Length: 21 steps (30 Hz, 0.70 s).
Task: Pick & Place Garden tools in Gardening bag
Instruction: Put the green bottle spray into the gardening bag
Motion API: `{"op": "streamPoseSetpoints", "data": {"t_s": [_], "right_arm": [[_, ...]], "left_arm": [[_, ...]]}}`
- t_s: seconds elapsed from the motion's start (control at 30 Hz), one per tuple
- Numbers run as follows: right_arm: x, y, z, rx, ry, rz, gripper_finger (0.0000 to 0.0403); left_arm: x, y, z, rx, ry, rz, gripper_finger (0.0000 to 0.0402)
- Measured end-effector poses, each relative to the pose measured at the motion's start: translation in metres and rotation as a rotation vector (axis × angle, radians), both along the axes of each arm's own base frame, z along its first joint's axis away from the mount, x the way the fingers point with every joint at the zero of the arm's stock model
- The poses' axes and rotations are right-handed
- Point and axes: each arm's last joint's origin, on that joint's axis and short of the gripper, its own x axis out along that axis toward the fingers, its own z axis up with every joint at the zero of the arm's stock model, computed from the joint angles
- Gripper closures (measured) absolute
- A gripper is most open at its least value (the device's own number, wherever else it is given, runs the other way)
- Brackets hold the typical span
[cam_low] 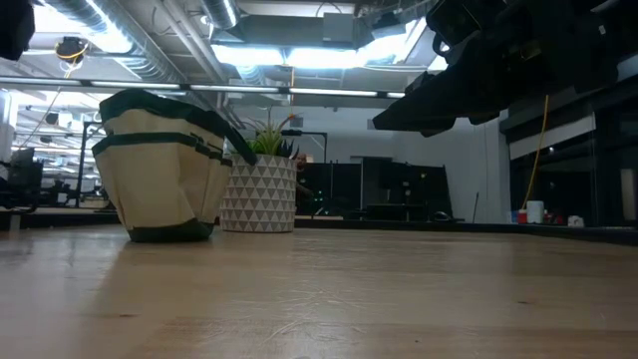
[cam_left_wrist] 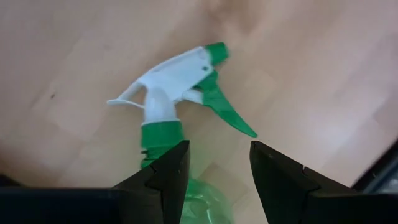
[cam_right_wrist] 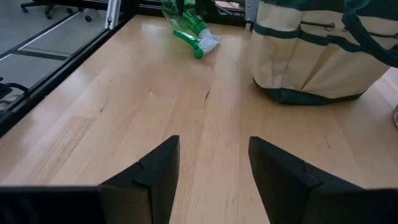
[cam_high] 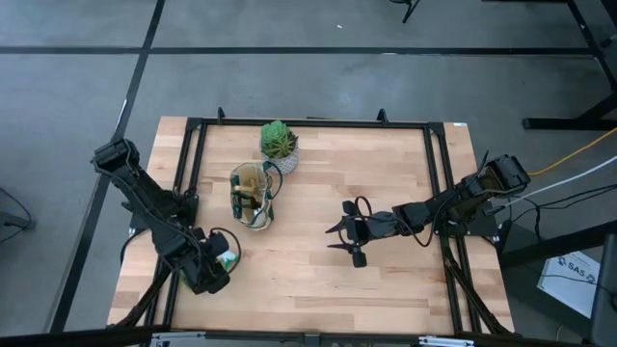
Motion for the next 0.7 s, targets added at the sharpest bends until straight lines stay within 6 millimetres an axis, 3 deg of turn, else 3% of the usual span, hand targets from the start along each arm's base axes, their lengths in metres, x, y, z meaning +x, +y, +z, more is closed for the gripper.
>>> {"op": "streamPoseSetpoints", "data": {"t_s": [0.3,0.7], "right_arm": [[0.0001,0.0001,0.0001,0.0,0.0,0.0,0.0209],[0.0,0.0001,0.0,0.0,0.0,0.0,0.0209]], "left_arm": [[0.0026,0.0095,-0.0011,0.008,0.071,0.068,0.023],[0.0034,0.0104,-0.0011,0.016,0.071,0.031,0.0196]]}}
